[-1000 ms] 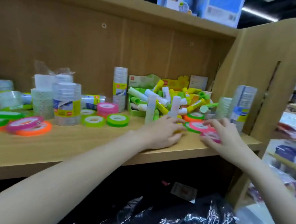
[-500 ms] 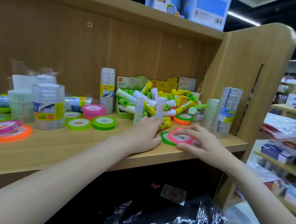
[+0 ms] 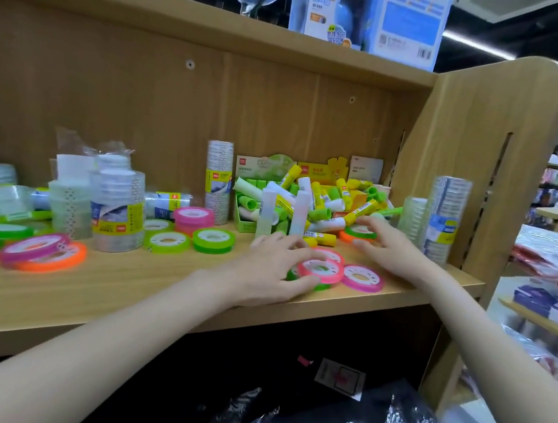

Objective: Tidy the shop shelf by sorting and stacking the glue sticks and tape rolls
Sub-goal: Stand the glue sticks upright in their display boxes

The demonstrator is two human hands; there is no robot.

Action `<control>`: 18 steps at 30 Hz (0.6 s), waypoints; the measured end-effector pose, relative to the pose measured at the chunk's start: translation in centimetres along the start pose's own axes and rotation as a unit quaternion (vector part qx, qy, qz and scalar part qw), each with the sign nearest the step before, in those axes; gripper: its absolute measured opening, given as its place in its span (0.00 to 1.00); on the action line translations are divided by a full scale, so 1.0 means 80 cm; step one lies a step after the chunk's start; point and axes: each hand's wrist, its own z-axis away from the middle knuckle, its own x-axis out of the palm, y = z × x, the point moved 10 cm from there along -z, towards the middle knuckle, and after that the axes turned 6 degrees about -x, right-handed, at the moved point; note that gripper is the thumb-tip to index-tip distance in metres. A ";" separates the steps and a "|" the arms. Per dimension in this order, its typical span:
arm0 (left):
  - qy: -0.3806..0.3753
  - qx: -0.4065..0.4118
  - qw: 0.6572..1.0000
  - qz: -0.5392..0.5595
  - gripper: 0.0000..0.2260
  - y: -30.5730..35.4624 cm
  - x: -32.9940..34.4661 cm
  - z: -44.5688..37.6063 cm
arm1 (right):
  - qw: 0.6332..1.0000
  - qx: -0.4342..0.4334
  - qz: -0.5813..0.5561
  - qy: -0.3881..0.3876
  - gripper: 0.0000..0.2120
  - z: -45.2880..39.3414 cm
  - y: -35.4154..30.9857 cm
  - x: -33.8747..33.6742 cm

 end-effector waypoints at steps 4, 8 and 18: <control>-0.013 0.003 0.999 -0.032 0.18 0.000 0.002 0.001 | 0.997 0.021 0.064 -0.046 0.23 -0.017 0.007 0.021; -0.007 0.010 1.000 -0.007 0.21 0.000 0.001 -0.001 | 0.997 0.012 0.080 -0.016 0.17 -0.012 0.000 0.009; -0.037 0.056 0.998 0.007 0.28 0.027 0.014 -0.005 | 0.998 -0.017 0.066 0.018 0.13 0.046 -0.010 -0.022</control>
